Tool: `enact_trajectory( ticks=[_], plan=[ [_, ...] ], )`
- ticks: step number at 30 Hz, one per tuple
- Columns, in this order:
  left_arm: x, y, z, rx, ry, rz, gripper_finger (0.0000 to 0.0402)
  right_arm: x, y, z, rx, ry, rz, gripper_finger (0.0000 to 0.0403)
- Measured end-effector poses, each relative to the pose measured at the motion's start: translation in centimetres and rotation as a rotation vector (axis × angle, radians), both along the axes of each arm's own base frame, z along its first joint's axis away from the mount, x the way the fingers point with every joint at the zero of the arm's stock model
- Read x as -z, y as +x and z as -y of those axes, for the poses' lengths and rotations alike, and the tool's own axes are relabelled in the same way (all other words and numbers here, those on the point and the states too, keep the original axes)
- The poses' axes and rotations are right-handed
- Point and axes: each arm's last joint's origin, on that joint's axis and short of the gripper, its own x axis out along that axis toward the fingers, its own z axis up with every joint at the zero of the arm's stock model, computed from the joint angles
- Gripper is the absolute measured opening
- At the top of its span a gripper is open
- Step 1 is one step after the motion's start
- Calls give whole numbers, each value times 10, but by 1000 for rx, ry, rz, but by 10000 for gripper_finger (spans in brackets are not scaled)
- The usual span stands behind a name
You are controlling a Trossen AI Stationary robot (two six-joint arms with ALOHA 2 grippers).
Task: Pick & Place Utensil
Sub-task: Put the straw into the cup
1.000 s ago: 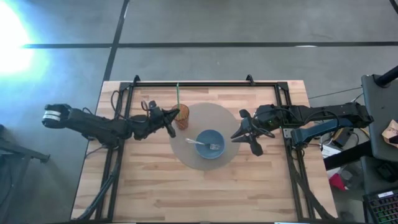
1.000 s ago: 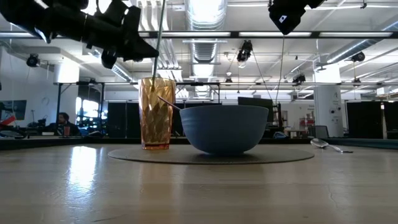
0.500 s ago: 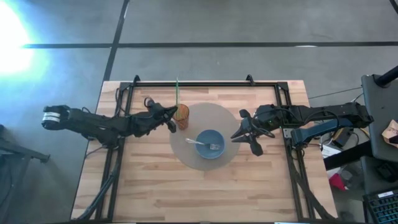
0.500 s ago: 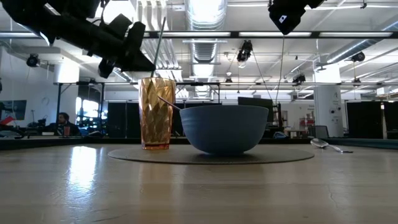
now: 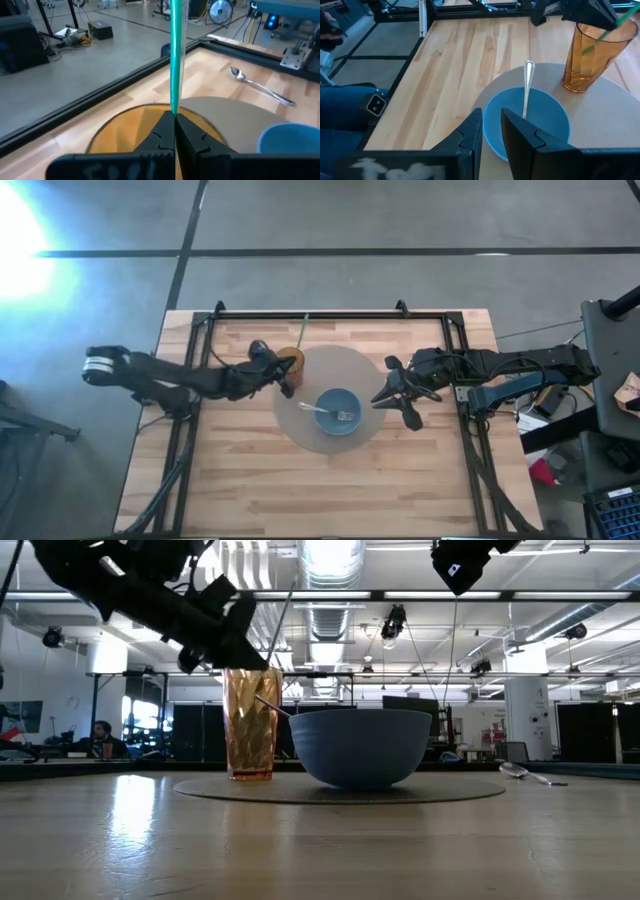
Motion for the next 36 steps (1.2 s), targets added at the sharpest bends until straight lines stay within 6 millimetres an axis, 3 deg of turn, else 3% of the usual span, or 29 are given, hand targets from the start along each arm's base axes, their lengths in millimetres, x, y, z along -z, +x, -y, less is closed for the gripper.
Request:
enact_trajectory(
  ticks=[6, 19, 36],
  plan=[
    [-7, 14, -1, 4, 1, -56, 0, 0, 0, 0, 0, 1, -2, 68],
    [-18, 18, -3, -18, -31, -128, 2, 0, 0, 0, 4, 7, -4, 68],
    [-16, 17, -3, -28, -55, -126, 57, 0, 0, 0, 5, 9, -5, 68]
  ],
)
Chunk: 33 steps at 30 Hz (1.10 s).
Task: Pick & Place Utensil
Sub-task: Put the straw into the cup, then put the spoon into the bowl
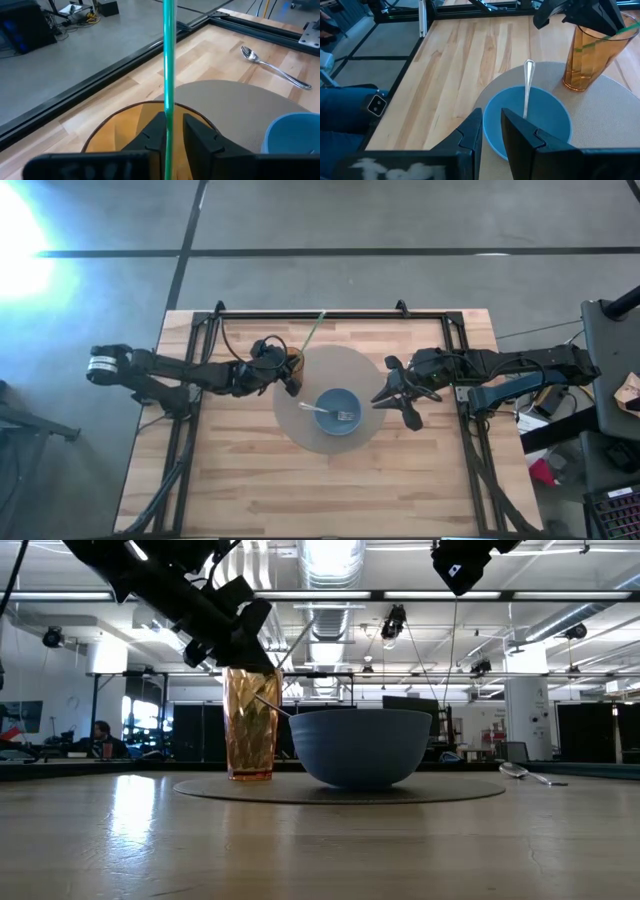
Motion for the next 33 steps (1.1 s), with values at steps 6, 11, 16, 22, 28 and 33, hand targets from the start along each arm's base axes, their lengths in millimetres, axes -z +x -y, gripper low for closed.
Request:
enact_trajectory(
  ticks=[6, 11, 16, 22, 28, 33],
  plan=[
    [0, 0, 0, 0, 0, 0, 74, 0, 0, 0, -1, -2, 1, 68],
    [0, 0, 0, 0, 0, 1, 82, 0, 0, 0, -1, -2, 1, 68],
    [-1, 0, 0, 1, -1, 4, 82, 0, 0, 0, -1, -1, 0, 68],
    [-15, -1, 2, 46, -16, 54, 83, 0, 0, 0, 0, 1, -2, 68],
    [-34, -10, 4, 89, -35, 45, 80, 3, -4, 0, 9, 12, -50, 68],
    [-53, -21, 6, 103, -34, 47, 83, 2, -11, 1, 36, 49, -85, 68]
  ],
)
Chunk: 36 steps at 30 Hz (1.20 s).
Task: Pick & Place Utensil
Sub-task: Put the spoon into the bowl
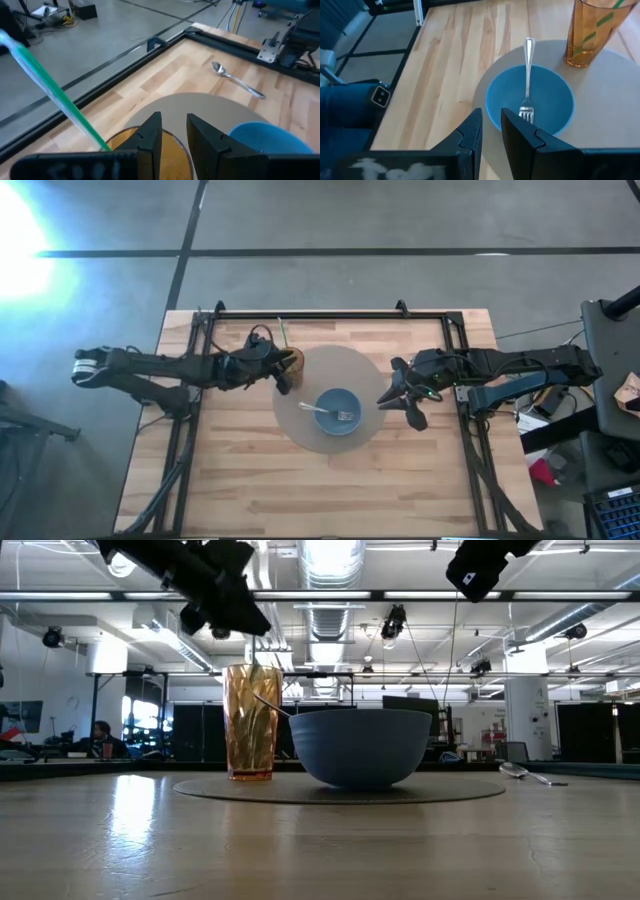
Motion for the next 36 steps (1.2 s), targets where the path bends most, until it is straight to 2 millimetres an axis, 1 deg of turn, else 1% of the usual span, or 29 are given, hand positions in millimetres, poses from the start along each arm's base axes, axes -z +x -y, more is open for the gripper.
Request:
enact_trajectory(
  ticks=[4, 9, 15, 22, 27, 31, 36],
  plan=[
    [-12, -7, 6, 64, 20, 26, 80, -3, -8, 1, 29, 38, -13, 68],
    [-21, -13, 16, 191, 27, 52, 78, -7, -21, 2, 104, 74, -57, 68],
    [-21, -12, 32, 359, 18, 44, 80, -7, -33, 7, 311, 102, -131, 68],
    [-17, -9, 57, 495, 69, 13, 72, -1, -40, 10, 554, 223, -229, 68],
    [-18, -11, 72, 576, 111, 18, 73, 6, -43, 14, 710, 214, -275, 68],
    [-20, -12, 81, 621, 146, 31, 76, 11, -45, 16, 836, 191, -301, 68],
    [-19, -13, 85, 646, 174, 26, 72, 15, -44, 17, 930, 234, -322, 68]
  ],
)
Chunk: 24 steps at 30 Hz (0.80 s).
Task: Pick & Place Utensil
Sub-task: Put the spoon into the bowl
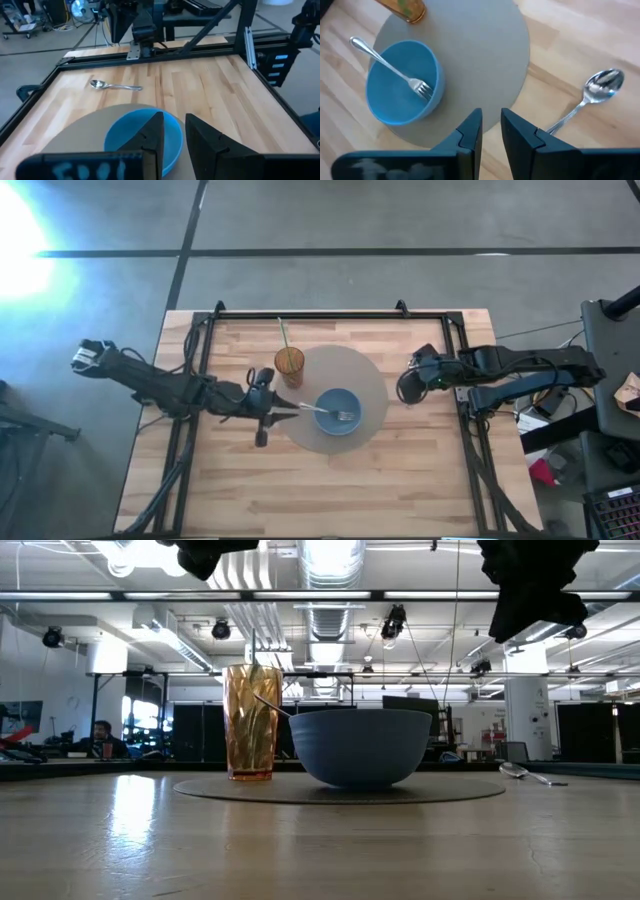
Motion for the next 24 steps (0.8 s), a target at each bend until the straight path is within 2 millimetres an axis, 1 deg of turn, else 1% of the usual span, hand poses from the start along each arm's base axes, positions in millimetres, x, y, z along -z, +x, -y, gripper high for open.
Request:
enact_trajectory(
  ticks=[3, 8, 15, 19, 24],
  plan=[
    [4, 0, 0, 6, 19, 3, 71, 3, 3, 0, 51, 31, -13, 75],
    [10, 1, 0, 21, 69, 69, 76, 12, 5, 1, 115, 56, -88, 105],
    [10, 1, 0, 38, 142, 106, 71, 26, 15, 8, 197, 74, -176, 146],
    [5, 2, 0, 46, 191, 157, 69, 36, 19, 13, 240, 84, -256, 152],
    [3, 2, 0, 46, 241, 175, 71, 48, 24, 20, 270, 133, -339, 153]
  ],
)
